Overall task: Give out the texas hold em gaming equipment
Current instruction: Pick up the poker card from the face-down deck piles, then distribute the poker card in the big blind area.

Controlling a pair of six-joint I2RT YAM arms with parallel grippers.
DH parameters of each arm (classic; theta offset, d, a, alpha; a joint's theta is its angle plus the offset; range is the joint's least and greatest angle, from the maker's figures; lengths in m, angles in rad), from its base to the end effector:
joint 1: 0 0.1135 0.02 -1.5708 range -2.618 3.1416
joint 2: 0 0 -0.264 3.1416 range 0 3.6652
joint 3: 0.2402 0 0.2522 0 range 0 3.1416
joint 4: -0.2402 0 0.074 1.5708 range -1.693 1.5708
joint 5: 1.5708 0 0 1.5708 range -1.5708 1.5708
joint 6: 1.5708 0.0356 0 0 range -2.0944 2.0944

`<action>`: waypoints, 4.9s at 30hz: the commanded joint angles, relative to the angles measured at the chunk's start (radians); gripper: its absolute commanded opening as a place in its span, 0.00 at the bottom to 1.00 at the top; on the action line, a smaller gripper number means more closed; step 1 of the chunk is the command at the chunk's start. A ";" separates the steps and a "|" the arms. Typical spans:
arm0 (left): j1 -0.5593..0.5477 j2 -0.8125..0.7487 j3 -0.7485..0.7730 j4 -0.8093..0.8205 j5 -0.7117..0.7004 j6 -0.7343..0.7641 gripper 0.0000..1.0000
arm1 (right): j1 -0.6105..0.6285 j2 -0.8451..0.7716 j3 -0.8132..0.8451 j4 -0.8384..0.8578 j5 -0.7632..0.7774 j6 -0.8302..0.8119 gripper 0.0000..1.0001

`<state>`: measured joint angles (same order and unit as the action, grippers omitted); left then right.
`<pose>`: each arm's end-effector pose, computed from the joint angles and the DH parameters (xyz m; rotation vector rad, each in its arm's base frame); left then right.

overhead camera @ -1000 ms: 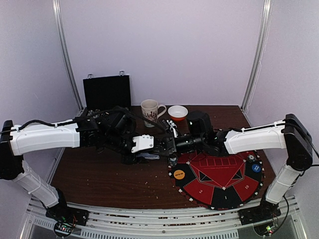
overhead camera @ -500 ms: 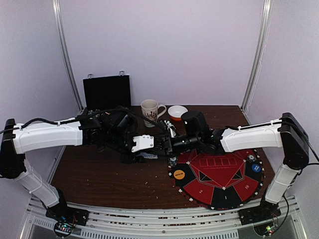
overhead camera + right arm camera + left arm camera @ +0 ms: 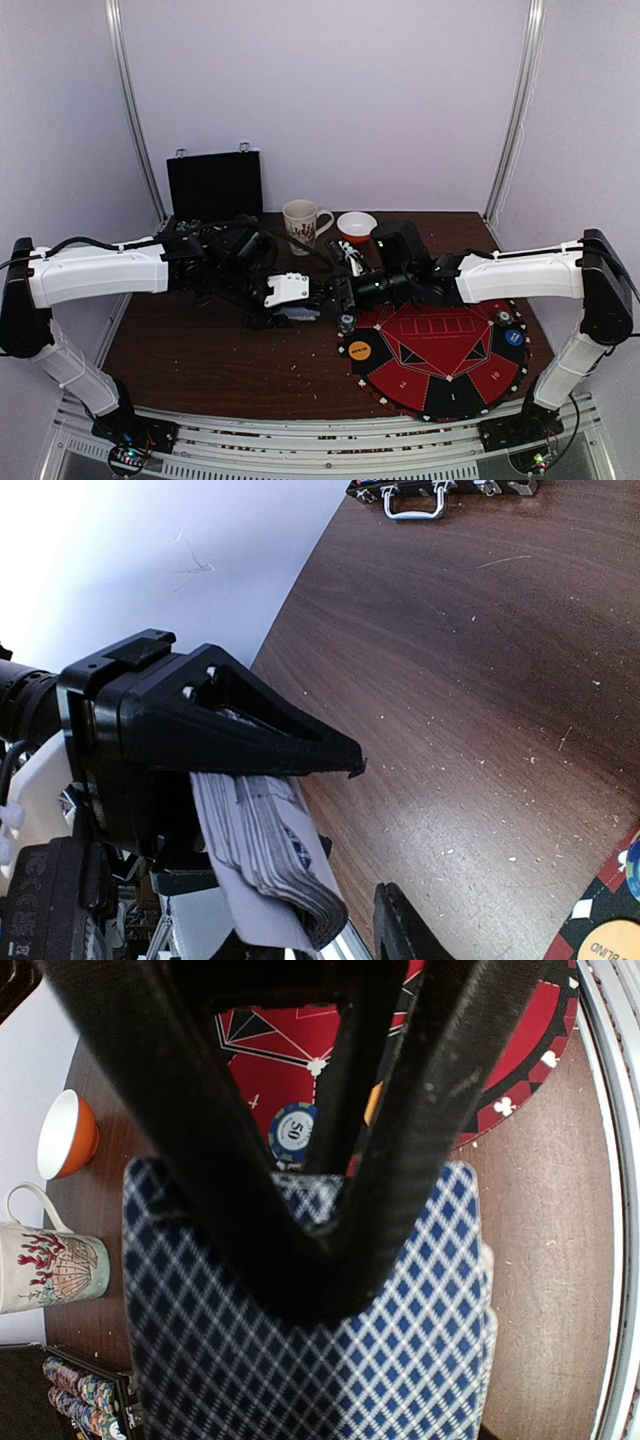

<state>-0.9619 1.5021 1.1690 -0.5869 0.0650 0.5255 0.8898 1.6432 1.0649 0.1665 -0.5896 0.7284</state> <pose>0.1808 -0.2633 0.2663 1.7177 1.8266 -0.2627 0.2188 0.3014 0.2517 -0.6285 2.2120 1.5408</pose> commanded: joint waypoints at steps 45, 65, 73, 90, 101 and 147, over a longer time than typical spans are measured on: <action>0.009 0.020 -0.012 0.047 -0.008 -0.011 0.54 | -0.019 -0.122 0.112 -0.315 0.059 -0.091 0.00; 0.028 0.029 0.003 0.050 -0.016 -0.031 0.54 | -0.239 -0.322 0.176 -0.694 0.144 -0.209 0.00; 0.032 0.032 0.010 0.060 -0.017 -0.067 0.54 | -0.403 -0.372 0.190 -1.026 0.177 -0.336 0.00; 0.032 0.020 0.031 0.062 -0.029 -0.120 0.56 | -0.481 -0.361 0.142 -1.237 0.164 -0.412 0.00; 0.032 0.021 0.053 0.062 -0.036 -0.143 0.56 | -0.527 -0.338 0.155 -1.300 0.141 -0.406 0.00; 0.058 -0.010 0.009 0.123 -0.036 -0.137 0.56 | -0.351 -0.285 -0.013 -1.076 -0.069 -0.332 0.00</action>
<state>-0.9150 1.5192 1.1866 -0.5159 0.0292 0.3943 0.4221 1.3201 1.0988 -1.0382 -0.5720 0.3927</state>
